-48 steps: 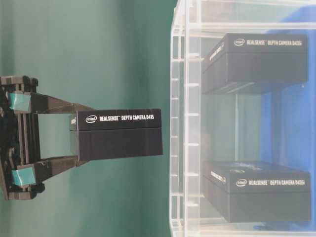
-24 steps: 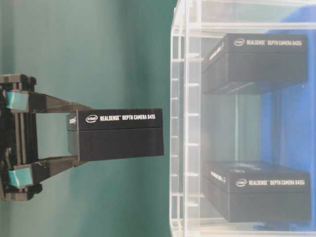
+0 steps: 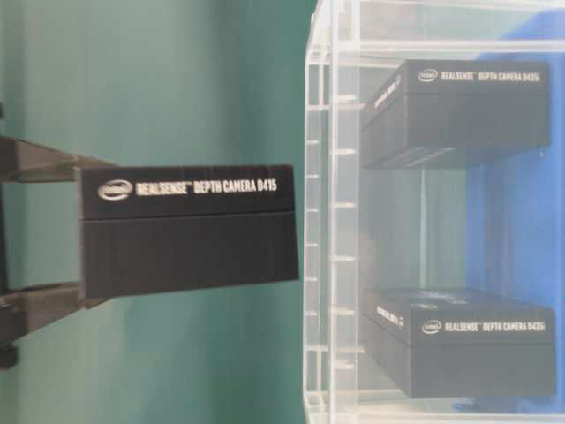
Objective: Take the box out of the case with the left arm.
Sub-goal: 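Carry the held box toward the table in front of the case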
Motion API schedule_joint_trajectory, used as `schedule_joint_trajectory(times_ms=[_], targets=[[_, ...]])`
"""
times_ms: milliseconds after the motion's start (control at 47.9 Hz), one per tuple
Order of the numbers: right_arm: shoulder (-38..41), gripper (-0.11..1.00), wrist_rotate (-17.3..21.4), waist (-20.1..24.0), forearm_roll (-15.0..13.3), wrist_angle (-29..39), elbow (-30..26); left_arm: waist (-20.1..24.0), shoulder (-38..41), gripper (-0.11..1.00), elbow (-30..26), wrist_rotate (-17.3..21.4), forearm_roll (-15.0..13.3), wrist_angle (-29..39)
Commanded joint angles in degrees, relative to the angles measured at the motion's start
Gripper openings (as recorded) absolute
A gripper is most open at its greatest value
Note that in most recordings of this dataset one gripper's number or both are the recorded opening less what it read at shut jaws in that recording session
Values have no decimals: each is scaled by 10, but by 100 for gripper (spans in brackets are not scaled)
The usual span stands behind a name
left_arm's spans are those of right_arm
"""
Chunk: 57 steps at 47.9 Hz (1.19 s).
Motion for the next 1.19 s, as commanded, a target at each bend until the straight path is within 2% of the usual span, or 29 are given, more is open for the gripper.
schedule_joint_trajectory(times_ms=[0,376,961,1170], targets=[[-1,0,-1,-1,-1,1,-13,-25,-33,59,-18,-21,2,1],[0,0,-1,-1,-1,1,-13,-110,-33,59,-19,-130,3,-2],[0,0,-1,-1,-1,4,-12,-117,-33,59,-15,-137,10,-3],[-1,0,0,-1,-1,4,-12,-117,-33,59,16,-138,12,-8]])
